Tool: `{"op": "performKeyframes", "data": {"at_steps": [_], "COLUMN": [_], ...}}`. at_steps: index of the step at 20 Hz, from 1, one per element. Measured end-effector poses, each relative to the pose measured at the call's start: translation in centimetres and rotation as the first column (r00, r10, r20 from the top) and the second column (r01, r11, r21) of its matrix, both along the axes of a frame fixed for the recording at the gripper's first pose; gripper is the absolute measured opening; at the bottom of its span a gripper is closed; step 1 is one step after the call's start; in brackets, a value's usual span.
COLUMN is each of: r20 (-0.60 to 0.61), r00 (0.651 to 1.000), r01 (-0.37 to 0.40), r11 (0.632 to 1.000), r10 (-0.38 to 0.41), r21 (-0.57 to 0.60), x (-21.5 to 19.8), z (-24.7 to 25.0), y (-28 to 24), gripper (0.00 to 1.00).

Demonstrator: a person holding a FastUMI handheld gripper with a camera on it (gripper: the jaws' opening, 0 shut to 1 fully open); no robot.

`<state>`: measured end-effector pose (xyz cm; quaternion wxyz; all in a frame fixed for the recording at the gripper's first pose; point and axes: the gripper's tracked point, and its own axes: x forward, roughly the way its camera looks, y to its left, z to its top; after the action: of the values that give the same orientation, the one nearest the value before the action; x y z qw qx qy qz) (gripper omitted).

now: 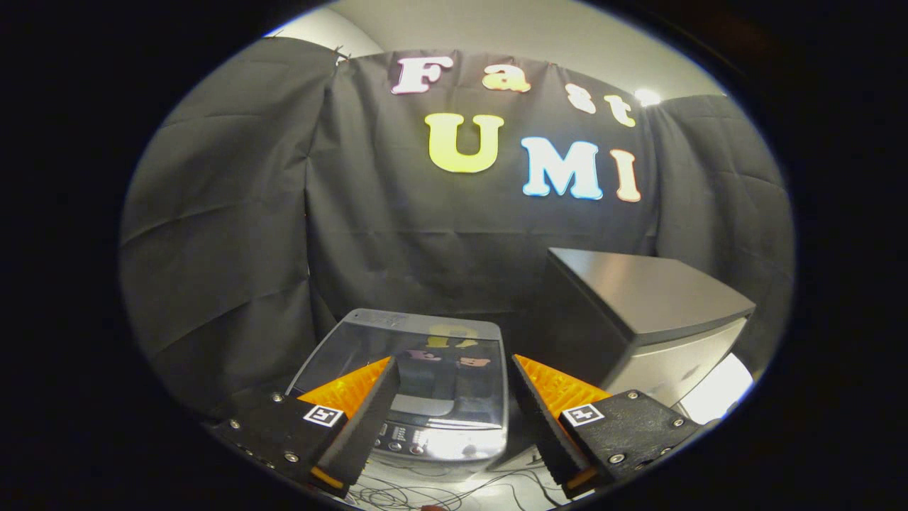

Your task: Put the clothes into the washing machine and then close the washing machine lid.

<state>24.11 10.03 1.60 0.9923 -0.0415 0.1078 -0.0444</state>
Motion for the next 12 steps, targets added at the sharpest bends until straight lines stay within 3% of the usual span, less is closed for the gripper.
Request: {"op": "performKeyframes", "data": {"at_steps": [7, 12], "r20": [0.11, 0.111], "r00": [0.99, 0.988], "r01": [-0.085, -0.105], "r11": [0.996, 0.994], "r10": [0.086, 0.105], "r21": [-0.006, -0.012], "x": [-13.7, -21.5], "z": [3.2, 3.2], "y": [-5.1, -9.0], "gripper": [0.96, 0.96]}}
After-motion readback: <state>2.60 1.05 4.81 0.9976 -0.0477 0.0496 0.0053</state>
